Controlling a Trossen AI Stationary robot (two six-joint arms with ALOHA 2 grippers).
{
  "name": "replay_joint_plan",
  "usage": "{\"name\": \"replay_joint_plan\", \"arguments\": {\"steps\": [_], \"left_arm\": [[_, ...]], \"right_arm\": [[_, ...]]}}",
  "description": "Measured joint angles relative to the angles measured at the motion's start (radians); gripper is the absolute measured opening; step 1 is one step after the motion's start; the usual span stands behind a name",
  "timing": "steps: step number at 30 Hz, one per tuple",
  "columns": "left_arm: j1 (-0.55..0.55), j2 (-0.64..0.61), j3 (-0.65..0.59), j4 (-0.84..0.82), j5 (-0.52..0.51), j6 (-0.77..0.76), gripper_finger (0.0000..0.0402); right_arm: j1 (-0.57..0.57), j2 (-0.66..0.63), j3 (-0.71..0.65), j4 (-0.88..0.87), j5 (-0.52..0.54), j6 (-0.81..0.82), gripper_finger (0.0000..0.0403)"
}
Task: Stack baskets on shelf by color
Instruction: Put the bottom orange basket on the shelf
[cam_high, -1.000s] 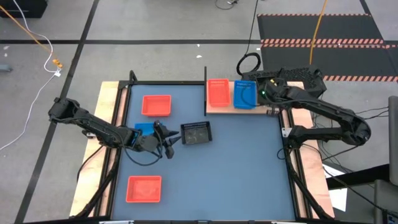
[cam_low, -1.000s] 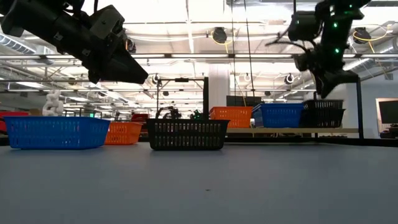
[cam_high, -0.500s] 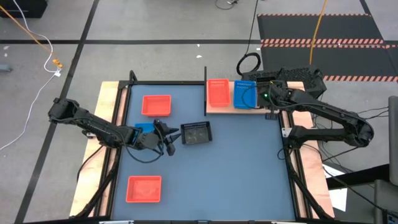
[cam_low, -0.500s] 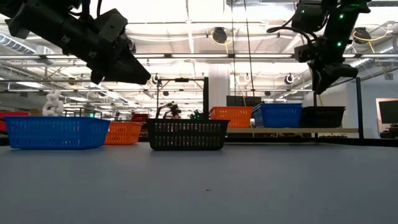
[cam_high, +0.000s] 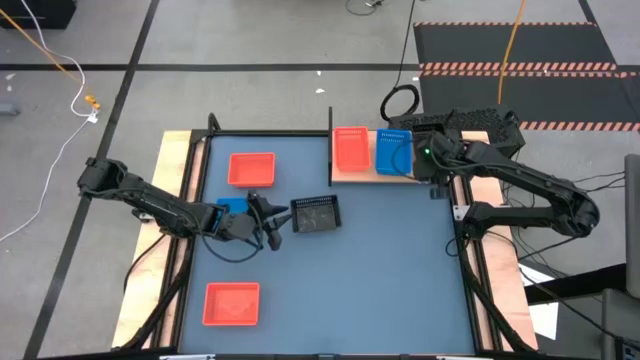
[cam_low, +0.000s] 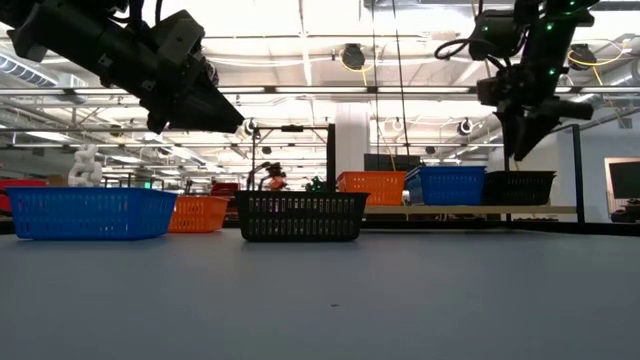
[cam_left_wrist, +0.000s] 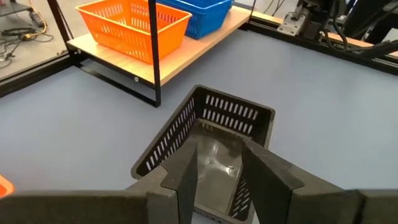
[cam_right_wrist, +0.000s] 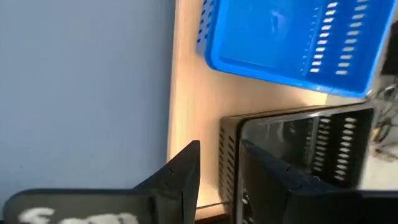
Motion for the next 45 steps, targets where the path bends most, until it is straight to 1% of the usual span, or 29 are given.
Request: {"name": "replay_joint_plan", "arguments": {"steps": [4,7,11,15,19,27,30,34,38,45], "left_arm": [[0.0,0.0,0.0,0.0,0.0,0.0,0.0127],[0.0,0.0,0.0,-0.001,0.0,0.001,0.0127],[0.0,0.0,0.0,-0.002,0.0,0.001,0.0127],[0.0,0.0,0.0,-0.004,0.0,0.001,0.0127],[0.0,0.0,0.0,-0.004,0.0,0.001,0.0127],[0.0,0.0,0.0,-0.004,0.0,0.001,0.0127],[0.0,0.0,0.0,-0.004,0.0,0.001,0.0127],[0.0,0.0,0.0,-0.005,0.0,0.001,0.0127],[0.0,0.0,0.0,-0.004,0.0,0.0,0.0127],[0.0,0.0,0.0,-0.004,0.0,-0.001,0.0127]], "right_arm": [[0.0,0.023,0.0,-0.003,0.002,0.076,0.0106],[0.0,0.049,0.0,0.001,0.032,0.076,0.0116],[-0.007,0.081,0.0,0.029,0.108,0.066,0.0142],[-0.018,0.097,0.0,0.049,0.101,0.048,0.0173],[-0.034,0.117,0.0,0.049,0.099,0.03,0.019],[-0.06,0.157,0.0,0.045,0.098,0.042,0.0179],[-0.059,0.157,0.0,0.045,0.097,0.079,0.0174],[-0.059,0.157,0.0,0.031,0.035,0.148,0.0169],[-0.049,0.157,0.0,0.014,-0.03,0.173,0.0169],[-0.036,0.157,0.0,0.015,-0.031,0.202,0.0169]]}}
